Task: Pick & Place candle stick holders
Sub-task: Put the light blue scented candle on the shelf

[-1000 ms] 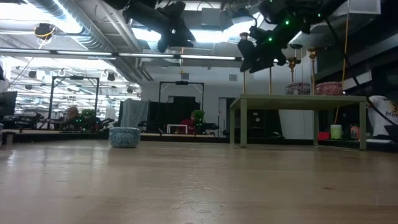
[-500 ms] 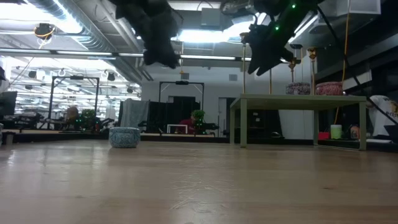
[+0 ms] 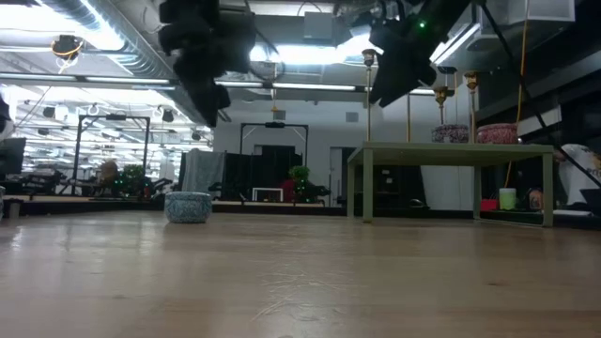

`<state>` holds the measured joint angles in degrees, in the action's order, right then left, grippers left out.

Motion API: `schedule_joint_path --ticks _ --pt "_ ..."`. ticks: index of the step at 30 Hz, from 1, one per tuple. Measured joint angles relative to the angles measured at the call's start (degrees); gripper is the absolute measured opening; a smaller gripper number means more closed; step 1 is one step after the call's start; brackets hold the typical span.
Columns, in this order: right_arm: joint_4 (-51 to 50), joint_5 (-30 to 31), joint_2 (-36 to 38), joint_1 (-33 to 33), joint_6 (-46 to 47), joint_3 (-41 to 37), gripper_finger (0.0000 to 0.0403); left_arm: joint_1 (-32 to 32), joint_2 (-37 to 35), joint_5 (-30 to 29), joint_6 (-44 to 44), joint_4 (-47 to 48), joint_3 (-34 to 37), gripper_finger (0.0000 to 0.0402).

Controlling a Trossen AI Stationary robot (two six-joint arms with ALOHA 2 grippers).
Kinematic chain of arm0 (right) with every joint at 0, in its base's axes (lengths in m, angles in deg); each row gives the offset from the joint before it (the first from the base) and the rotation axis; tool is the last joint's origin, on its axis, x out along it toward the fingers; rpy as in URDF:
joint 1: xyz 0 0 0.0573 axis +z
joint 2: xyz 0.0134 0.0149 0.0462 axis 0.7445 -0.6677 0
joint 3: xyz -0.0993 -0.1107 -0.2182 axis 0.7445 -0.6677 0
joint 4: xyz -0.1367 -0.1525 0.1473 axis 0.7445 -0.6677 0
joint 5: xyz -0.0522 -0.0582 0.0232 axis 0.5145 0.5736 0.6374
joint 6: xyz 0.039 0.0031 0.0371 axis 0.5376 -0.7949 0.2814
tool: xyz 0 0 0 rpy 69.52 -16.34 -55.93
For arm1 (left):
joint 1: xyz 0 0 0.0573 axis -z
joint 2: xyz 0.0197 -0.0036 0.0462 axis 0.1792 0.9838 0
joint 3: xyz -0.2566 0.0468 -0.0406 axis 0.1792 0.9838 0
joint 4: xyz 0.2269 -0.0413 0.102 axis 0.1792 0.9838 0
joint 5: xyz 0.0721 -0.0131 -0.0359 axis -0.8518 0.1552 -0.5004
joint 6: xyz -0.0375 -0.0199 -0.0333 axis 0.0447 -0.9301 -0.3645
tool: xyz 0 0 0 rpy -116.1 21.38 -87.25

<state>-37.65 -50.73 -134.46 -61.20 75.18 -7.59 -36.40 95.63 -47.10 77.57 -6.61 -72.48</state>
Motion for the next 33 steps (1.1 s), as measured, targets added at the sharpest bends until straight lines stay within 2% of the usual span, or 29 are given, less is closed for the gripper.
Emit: schedule_joint_path --ticks 8,17,23,33 --pt "0.01 0.11 0.00 1.95 1.49 0.00 0.0218 3.91 0.00 -0.68 -0.15 -3.88 7.52 0.0239" --pt "0.00 0.11 0.00 2.17 1.76 0.00 0.0218 4.71 0.00 -6.17 -0.16 -12.40 15.99 0.0306" --pt "0.01 0.11 0.00 2.17 3.09 0.00 0.0218 4.73 0.00 -9.32 -0.16 -19.86 19.30 0.0328" --pt "0.01 0.11 0.00 2.19 3.20 0.00 0.0218 6.98 0.00 -9.78 0.26 -27.16 24.82 0.0341"
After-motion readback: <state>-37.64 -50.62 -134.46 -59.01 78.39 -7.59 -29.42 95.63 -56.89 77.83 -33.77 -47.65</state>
